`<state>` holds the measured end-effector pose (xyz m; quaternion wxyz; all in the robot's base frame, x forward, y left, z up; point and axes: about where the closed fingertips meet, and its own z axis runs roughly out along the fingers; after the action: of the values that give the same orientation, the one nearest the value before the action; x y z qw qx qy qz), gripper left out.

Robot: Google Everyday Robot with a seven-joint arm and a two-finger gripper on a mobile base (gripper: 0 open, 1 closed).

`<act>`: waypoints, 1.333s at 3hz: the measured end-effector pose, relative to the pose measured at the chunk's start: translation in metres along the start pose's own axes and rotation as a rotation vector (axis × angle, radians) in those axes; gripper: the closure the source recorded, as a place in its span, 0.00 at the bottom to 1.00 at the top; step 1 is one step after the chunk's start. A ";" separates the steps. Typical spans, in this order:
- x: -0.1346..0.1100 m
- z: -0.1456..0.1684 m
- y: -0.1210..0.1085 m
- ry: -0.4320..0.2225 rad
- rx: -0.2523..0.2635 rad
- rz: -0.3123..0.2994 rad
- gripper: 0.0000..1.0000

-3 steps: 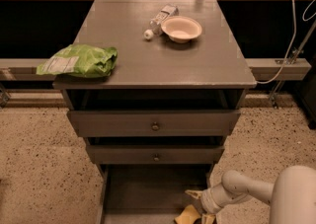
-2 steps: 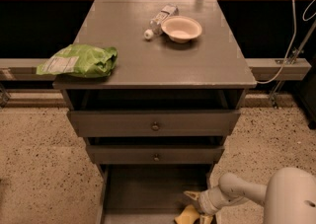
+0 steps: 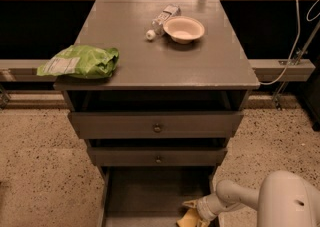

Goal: Pick sponge from bottom drawer and place on counter

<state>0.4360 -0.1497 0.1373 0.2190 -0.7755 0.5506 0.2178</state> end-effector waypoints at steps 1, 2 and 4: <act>0.005 0.012 0.003 -0.001 -0.023 0.011 0.43; 0.005 0.016 0.004 -0.008 -0.037 0.007 0.66; -0.045 -0.044 -0.010 -0.183 0.053 -0.064 1.00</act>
Offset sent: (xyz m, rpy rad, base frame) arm -0.0010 0.0035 -0.0164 -0.0061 0.0401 0.0274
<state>0.4362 -0.1376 0.1999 0.2956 -0.7636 0.5088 0.2658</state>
